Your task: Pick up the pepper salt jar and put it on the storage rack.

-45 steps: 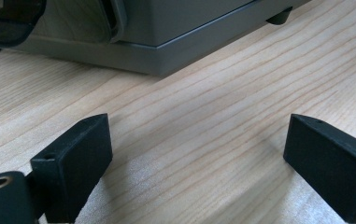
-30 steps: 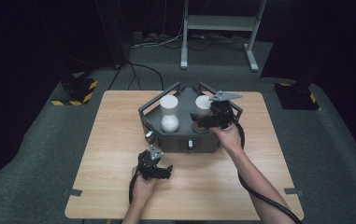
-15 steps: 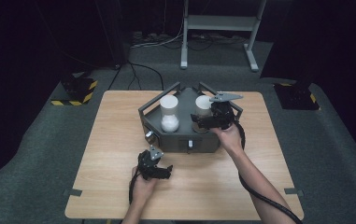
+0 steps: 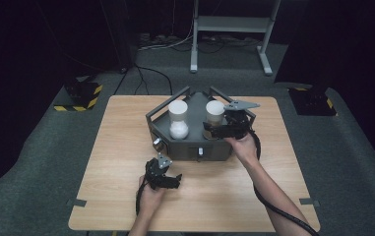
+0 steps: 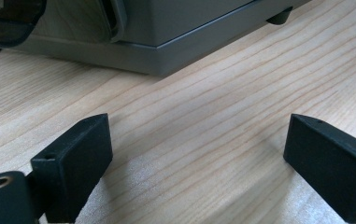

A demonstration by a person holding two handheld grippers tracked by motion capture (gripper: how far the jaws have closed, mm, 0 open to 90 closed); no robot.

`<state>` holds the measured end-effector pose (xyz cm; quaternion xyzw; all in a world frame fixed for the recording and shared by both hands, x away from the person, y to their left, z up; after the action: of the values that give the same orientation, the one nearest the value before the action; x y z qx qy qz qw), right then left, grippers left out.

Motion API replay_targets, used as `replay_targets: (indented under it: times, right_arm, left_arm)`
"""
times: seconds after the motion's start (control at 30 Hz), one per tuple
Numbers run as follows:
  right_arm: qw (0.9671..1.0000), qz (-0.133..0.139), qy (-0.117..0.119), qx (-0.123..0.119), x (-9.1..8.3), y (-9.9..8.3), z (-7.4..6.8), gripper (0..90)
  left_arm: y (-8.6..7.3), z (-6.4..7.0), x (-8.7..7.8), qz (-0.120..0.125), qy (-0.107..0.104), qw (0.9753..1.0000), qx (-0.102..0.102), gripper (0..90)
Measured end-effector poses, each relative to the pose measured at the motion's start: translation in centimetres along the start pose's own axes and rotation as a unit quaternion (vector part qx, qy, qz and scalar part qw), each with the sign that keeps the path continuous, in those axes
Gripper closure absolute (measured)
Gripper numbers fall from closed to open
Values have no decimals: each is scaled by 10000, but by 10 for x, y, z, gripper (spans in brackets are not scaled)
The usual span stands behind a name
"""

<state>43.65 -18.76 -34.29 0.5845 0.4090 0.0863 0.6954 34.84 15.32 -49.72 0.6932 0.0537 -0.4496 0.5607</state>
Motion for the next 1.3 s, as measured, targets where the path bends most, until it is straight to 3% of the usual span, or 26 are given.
replay_targets:
  times: [1.3]
  right_arm:
    - [9998,126,-62,154,-34,-48,12,150]
  left_arm:
    - [0,0,0,-4,-3,10000,-10,80]
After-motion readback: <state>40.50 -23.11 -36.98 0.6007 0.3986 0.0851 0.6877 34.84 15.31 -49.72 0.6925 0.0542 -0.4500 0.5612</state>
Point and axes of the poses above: each handheld gripper's, and its own axes: x roughly forward along the jaws, y roughly out of its top, z roughly to its right, the point moved 7 cm from there along x, roughly forward along the jaws, and after that the axes turned 3 degrees about -y, right-handed, at the moved point
